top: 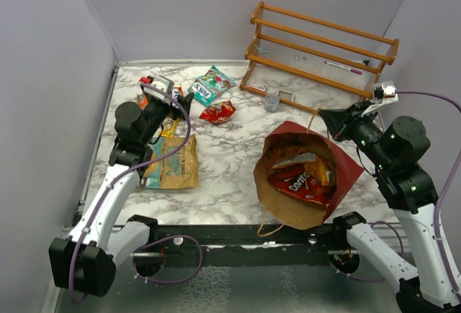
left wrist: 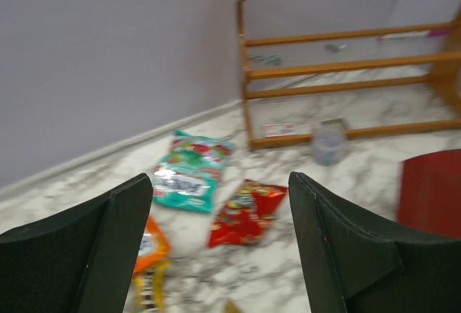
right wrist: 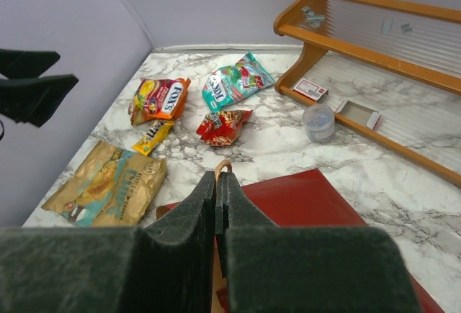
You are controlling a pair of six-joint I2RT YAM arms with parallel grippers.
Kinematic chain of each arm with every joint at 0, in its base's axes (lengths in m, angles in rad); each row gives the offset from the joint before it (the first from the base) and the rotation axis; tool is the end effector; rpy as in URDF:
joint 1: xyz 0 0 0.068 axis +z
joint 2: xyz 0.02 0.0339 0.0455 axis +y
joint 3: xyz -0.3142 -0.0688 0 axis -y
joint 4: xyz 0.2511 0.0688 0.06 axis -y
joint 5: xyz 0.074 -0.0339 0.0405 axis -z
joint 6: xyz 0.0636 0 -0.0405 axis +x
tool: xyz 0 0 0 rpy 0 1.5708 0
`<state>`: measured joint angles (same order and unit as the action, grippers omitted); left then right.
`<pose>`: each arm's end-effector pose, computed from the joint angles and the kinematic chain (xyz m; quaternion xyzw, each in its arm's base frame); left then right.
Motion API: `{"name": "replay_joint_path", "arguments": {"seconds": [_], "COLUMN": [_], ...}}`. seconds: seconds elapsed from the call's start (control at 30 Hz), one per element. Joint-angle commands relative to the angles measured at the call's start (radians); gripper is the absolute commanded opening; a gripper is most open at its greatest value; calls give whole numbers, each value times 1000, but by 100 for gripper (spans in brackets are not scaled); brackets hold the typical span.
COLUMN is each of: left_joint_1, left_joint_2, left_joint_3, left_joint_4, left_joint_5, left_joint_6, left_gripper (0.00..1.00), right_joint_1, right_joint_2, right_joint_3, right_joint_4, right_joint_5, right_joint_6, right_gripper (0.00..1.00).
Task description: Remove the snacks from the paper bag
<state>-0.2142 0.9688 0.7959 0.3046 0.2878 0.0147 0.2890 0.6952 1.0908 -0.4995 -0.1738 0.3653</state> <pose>0.2244 -0.0673 0.4061 0.1816 0.6357 -0.1682 0.7312 0.1150 0.0457 0.4527 -0.0298 0.7417 0.2754 0.6108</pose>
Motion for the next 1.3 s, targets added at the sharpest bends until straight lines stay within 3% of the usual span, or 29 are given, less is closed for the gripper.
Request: {"name": "replay_joint_path", "arguments": {"seconds": [0.0,0.07,0.23,0.4,0.5,0.63,0.7,1.03,1.27], "left_joint_1": [-44,-98,-337,-567,-756,-1078,-1175,-1220,-1214], "left_joint_2": [-108,-158,-267,-209,-121,36,126,545,695], "left_joint_3": [-97,-131,-139,-111,-76,-8,27,204,254], "left_joint_4": [33,27,-97,-100,-125,-171,-166,-176,-111], "left_joint_5": [185,203,30,-58,-159,-480,-575,-584,-480], "left_joint_6": [-479,-535,-517,-470,-351,-94,-1,306,465], "left_gripper": [78,77,77,76,75,75,75,70,79], "right_joint_1": [6,6,6,6,6,6,6,6,6], "right_joint_2": [-4,-3,8,15,15,11,6,8,0], "right_joint_3": [-11,-15,-3,-2,-2,0,2,3,5], "right_joint_4": [37,44,49,58,56,41,34,32,19], "right_joint_5": [-20,-22,-29,-28,-30,-18,-10,-12,0], "right_joint_6": [5,6,6,7,6,0,-2,-6,-14], "right_gripper": [3,3,3,3,3,3,3,3,3]}}
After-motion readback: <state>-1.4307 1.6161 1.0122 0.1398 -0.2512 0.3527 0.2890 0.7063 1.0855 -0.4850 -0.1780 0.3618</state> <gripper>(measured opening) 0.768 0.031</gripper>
